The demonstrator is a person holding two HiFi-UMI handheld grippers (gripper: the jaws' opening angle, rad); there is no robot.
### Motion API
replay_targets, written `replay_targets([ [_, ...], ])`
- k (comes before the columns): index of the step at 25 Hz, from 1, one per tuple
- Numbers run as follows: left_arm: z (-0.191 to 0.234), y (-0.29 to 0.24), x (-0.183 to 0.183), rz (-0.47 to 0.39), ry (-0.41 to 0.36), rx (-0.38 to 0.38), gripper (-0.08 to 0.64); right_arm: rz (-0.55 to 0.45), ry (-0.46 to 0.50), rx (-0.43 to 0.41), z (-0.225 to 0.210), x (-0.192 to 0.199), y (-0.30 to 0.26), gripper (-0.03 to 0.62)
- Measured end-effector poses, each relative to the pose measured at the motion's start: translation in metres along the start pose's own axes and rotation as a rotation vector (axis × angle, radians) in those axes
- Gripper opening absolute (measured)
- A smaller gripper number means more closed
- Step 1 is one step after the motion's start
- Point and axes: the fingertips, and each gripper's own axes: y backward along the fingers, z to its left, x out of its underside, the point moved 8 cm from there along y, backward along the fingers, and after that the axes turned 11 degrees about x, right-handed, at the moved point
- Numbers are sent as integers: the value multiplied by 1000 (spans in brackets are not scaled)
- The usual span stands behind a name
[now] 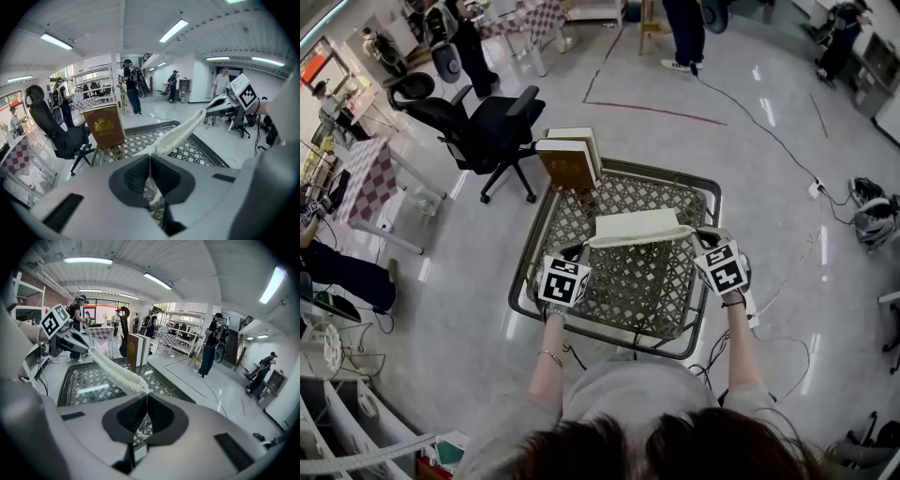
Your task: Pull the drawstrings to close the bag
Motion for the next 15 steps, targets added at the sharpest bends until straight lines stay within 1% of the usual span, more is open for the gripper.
replay_targets([
  [6,-1,8,-14,-31,-33,-9,26,-39,-48,5,-8,-4,12,25],
  [11,0,17,-28,-84,-41,-39,26,-76,-48,12,-12,-13,19,25],
  [15,-1,25,-38,-117,-55,-49,26,-106,-47,19,-16,-21,26,25],
])
